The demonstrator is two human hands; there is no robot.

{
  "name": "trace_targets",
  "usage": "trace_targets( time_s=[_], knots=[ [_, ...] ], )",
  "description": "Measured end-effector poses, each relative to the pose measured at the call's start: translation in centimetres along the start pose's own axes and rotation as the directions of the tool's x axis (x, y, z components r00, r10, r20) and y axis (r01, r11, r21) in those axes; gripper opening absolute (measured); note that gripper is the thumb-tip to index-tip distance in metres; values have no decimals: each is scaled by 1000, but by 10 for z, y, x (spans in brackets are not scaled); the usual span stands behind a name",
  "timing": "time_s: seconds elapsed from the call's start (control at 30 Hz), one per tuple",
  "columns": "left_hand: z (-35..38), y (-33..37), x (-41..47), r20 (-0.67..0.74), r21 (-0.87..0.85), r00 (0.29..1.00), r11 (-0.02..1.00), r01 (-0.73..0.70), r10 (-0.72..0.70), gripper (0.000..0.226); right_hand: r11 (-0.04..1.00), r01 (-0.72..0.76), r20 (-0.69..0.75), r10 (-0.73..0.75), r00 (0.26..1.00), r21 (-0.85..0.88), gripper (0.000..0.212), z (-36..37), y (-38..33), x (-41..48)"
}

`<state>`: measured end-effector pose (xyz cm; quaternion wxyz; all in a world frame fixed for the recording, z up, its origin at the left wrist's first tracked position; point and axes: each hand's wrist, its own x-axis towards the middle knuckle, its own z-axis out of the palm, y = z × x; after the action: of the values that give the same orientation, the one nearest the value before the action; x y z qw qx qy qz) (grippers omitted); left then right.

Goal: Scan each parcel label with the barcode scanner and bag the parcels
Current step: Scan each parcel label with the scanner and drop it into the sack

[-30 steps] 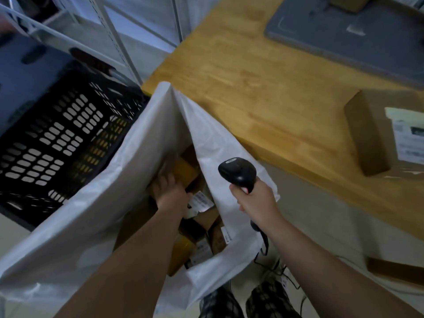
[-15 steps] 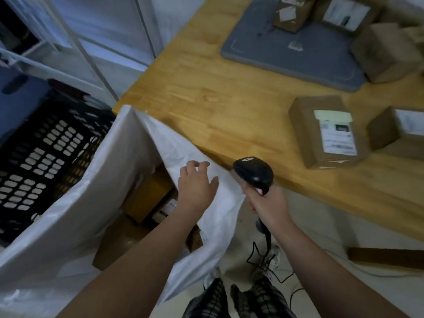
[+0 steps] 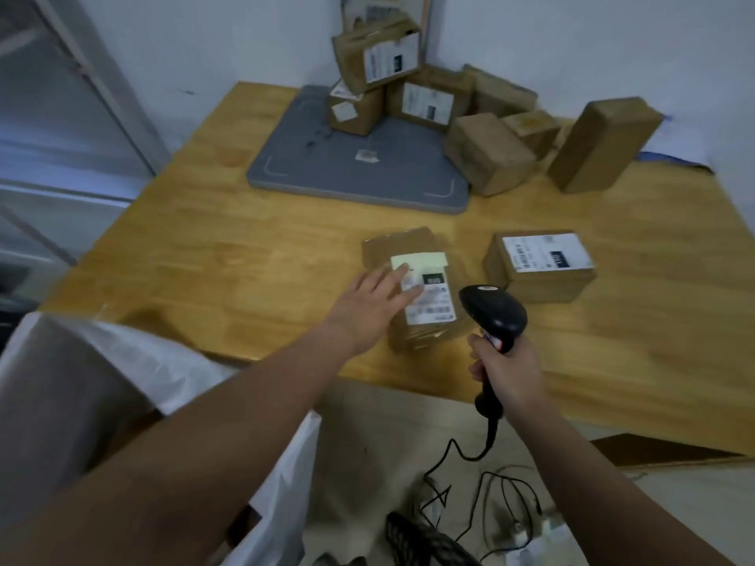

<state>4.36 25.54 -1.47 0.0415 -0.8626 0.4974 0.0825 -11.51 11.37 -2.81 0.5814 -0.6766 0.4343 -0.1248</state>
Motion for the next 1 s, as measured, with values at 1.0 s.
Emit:
trace_targets(
  time_s=[1.0],
  knots=[
    [-1, -23, 95, 408, -182, 821, 845, 502, -400, 106, 960, -169, 272, 105, 957, 223, 19, -2, -12, 81]
  ],
)
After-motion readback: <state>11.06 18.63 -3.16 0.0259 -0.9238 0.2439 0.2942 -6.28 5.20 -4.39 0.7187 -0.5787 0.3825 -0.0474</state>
